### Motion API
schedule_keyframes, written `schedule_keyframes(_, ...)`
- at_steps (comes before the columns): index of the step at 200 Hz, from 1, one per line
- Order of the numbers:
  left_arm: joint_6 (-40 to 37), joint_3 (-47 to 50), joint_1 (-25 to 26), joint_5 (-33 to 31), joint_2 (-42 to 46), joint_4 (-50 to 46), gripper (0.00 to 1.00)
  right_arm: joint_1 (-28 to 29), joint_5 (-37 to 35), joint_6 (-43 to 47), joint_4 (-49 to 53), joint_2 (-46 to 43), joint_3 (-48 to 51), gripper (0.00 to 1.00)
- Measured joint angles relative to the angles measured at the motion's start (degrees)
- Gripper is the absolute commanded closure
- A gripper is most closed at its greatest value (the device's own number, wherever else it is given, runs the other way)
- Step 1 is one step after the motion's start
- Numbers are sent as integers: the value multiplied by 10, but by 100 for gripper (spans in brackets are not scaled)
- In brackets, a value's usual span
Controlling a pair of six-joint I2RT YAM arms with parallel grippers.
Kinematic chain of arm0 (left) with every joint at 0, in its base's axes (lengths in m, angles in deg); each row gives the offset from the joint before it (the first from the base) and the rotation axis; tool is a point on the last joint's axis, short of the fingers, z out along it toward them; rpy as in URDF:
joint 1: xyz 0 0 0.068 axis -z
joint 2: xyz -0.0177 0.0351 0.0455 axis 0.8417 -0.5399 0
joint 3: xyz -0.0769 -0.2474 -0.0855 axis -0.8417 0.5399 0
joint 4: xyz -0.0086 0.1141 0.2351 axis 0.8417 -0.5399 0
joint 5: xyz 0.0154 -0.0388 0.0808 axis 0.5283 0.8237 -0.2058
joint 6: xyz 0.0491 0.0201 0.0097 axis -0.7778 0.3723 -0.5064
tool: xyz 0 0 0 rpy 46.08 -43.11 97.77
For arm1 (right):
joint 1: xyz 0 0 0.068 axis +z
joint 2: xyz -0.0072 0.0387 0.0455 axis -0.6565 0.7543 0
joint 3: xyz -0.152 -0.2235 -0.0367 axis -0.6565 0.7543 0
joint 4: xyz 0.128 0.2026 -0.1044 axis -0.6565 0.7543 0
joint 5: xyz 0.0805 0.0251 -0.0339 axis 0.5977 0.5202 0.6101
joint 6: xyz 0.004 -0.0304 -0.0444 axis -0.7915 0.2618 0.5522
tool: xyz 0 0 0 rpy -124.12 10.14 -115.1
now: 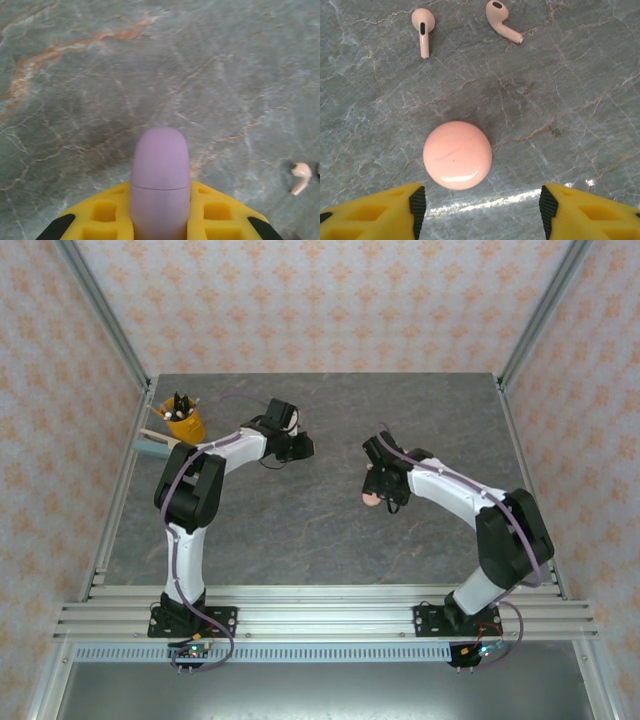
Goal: Insert the wireless bluetooth earbuds into the charging case
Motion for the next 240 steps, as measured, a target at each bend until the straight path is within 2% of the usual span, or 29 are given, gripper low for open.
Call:
schedule_keyframes(35, -2, -15, -21, 20, -18, -30, 81, 0, -1, 14, 0, 34, -31, 27)
schedule_keyframes(69, -8, -18, -23, 20, -18, -48, 62, -2, 0, 29, 1, 58, -61, 22)
schedule_keyframes(107, -21, -18, -24, 21, -17, -60, 45, -3, 9, 54, 4, 95, -96, 19)
schedule_keyframes(125, -28, -16, -25, 17, -8, -66, 30, -4, 15, 68, 13, 105, -103, 19)
schedule_keyframes(144, -32, -4, -35, 2, 10, -77, 24, -4, 17, 81, 19, 112, -107, 18)
schedule_keyframes(151, -35, 4, -40, -4, 19, -82, 17, -4, 17, 85, 21, 113, -108, 18)
schedule_keyframes(189, -32, 70, -76, -42, 97, -83, 13, -4, 18, 102, 38, 114, -113, 17)
schedule_keyframes(227, 7, 179, -82, -51, 233, -47, 7, -4, 19, 124, 57, 130, -142, 16)
schedule_keyframes(231, 12, 195, -81, -51, 251, -40, 1, -4, 19, 126, 59, 133, -145, 16)
schedule_keyframes(240, 25, 225, -79, -54, 288, -30, 0, -4, 19, 132, 62, 140, -150, 16)
